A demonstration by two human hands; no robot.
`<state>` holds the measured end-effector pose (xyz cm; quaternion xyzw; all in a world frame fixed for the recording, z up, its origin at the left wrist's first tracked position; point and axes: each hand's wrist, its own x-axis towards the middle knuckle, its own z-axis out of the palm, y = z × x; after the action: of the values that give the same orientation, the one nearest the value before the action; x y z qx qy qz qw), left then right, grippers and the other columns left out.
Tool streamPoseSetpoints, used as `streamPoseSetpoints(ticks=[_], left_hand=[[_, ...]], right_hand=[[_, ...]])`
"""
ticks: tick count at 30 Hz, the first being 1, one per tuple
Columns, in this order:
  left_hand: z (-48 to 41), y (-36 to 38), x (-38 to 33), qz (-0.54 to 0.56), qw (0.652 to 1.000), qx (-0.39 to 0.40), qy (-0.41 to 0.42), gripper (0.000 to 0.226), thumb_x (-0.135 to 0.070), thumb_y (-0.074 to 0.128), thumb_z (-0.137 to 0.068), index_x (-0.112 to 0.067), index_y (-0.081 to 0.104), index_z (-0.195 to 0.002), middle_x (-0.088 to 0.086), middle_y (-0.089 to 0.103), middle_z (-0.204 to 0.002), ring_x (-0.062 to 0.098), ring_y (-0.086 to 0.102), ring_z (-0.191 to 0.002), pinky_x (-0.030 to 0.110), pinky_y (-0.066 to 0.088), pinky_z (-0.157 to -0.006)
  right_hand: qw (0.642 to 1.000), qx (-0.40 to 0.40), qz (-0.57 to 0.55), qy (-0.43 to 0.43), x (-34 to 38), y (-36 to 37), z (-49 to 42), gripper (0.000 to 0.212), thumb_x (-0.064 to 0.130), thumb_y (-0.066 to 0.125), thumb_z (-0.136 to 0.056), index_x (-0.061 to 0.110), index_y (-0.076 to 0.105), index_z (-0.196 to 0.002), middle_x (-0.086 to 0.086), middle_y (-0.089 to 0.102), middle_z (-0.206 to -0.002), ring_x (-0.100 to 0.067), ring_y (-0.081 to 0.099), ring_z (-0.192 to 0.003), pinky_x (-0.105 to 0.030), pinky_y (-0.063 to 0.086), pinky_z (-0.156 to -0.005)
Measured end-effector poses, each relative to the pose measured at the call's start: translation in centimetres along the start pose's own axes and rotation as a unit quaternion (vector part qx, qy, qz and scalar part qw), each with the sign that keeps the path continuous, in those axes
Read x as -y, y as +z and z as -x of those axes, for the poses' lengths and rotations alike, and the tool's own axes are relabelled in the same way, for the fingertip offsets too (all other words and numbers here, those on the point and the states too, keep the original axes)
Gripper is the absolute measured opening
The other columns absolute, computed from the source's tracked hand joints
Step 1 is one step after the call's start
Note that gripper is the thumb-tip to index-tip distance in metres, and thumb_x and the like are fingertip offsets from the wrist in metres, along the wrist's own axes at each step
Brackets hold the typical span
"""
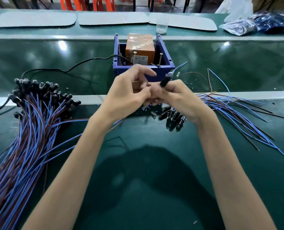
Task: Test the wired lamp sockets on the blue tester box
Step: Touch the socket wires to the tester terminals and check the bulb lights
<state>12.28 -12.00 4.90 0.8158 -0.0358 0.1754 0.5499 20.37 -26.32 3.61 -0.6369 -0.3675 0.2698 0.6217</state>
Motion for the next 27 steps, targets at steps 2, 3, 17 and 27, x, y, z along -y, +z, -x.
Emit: streamPoseSetpoints(ticks=[2,3,17,27], left_hand=[[-0.1,-0.3,-0.2,0.061,0.998,-0.013,-0.028,0.02,-0.003,0.064,-0.086,-0.014,0.054,-0.098,-0.005,0.057,-0.072,0.013,0.06,-0.069,0.022,0.05,-0.067],[-0.1,-0.3,-0.4,0.089,0.995,0.0,-0.051,0.009,-0.01,0.064,-0.088,-0.014,0.056,-0.092,-0.003,0.065,-0.074,0.017,0.066,-0.075,0.023,0.052,-0.071],[-1.2,1.8,1.3,0.627,0.607,-0.373,-0.314,0.042,-0.032,0.025,-0.104,-0.008,0.048,-0.078,0.004,0.05,-0.066,0.014,0.05,-0.051,0.026,0.044,-0.055],[-0.8,2.7,-0.7,0.235,0.927,-0.021,-0.291,0.036,-0.03,0.033,-0.103,-0.019,0.045,-0.071,-0.013,0.026,-0.04,0.001,0.015,-0.033,0.016,0.011,-0.035]], right_hand=[[0.994,-0.089,-0.056,-0.023,0.2,-0.4,-0.3,0.023,0.011,0.046,-0.1,0.01,0.068,-0.093,0.001,0.072,-0.082,-0.01,0.069,-0.077,-0.02,0.054,-0.073],[0.989,-0.133,-0.057,-0.033,0.3,-0.6,-0.5,0.024,0.012,0.045,-0.1,0.008,0.068,-0.092,-0.003,0.072,-0.084,-0.01,0.069,-0.077,-0.019,0.054,-0.073],[0.987,-0.156,-0.033,-0.029,3.2,-2.1,1.5,0.054,0.03,0.035,-0.104,0.012,0.052,-0.056,0.0,0.046,-0.049,-0.018,0.047,-0.048,-0.036,0.055,-0.068],[0.978,-0.175,0.097,0.064,2.6,-2.4,1.4,0.027,0.033,0.065,-0.089,0.019,0.077,-0.07,0.008,0.042,-0.056,-0.007,0.021,-0.046,-0.015,0.017,-0.04]])
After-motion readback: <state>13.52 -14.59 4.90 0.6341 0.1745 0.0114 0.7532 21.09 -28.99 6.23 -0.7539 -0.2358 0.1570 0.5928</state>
